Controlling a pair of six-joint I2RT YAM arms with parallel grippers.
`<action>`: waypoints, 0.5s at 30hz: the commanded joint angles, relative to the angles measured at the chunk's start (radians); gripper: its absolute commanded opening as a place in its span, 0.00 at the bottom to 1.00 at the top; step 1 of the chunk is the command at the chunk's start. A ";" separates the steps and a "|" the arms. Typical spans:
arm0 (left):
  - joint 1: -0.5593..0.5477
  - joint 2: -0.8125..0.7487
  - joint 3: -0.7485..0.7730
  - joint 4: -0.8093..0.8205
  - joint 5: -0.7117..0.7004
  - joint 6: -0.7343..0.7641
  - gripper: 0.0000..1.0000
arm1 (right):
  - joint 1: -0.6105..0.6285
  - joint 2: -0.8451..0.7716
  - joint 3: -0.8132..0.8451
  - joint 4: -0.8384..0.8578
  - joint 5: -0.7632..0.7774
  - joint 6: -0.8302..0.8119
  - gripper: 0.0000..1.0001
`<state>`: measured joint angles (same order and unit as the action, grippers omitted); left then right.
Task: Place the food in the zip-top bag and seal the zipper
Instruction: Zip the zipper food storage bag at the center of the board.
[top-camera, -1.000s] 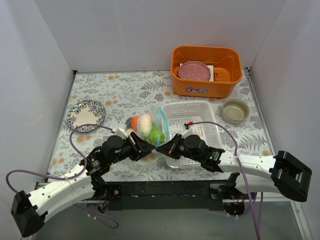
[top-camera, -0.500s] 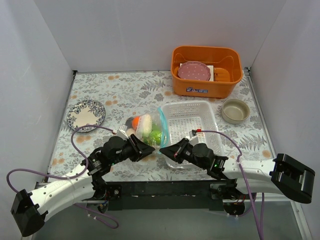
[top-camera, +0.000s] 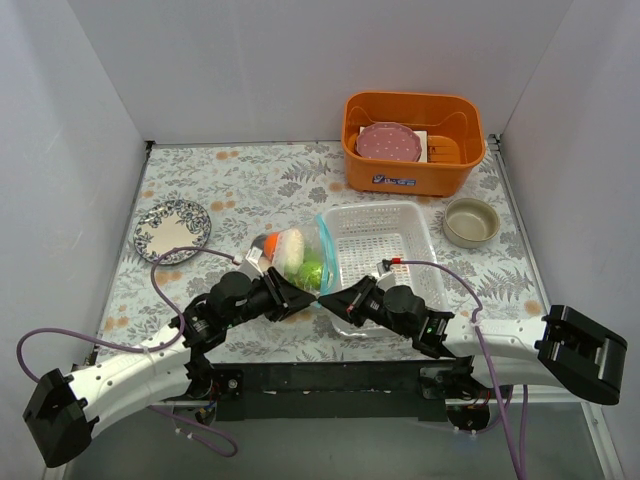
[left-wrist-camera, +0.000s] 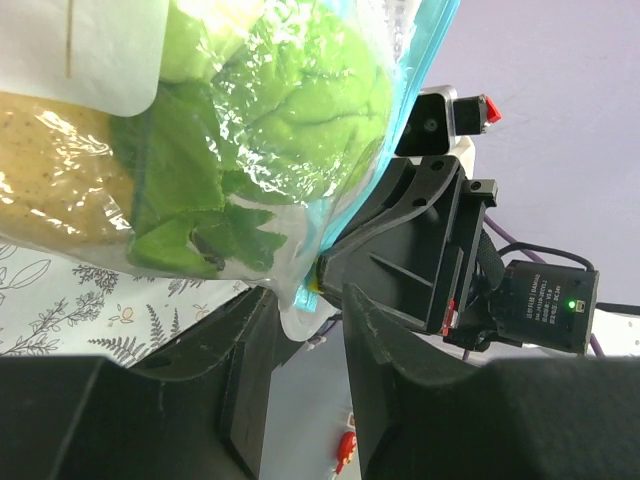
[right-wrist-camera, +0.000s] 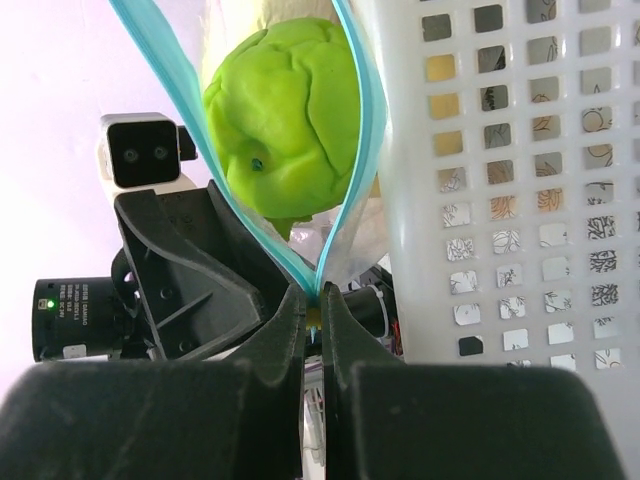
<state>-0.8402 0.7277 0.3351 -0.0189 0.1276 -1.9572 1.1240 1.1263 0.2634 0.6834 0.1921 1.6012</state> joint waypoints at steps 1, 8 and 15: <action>-0.007 0.019 0.005 0.085 0.040 0.029 0.29 | 0.002 0.023 0.053 0.015 -0.014 0.003 0.03; -0.008 -0.002 -0.002 0.060 0.040 0.021 0.25 | -0.004 0.004 0.034 0.028 0.009 0.006 0.03; -0.008 0.007 -0.005 0.059 0.049 0.020 0.11 | -0.016 -0.011 0.028 0.019 0.006 0.003 0.03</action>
<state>-0.8406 0.7422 0.3332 0.0074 0.1421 -1.9453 1.1126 1.1347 0.2768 0.6827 0.1841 1.6009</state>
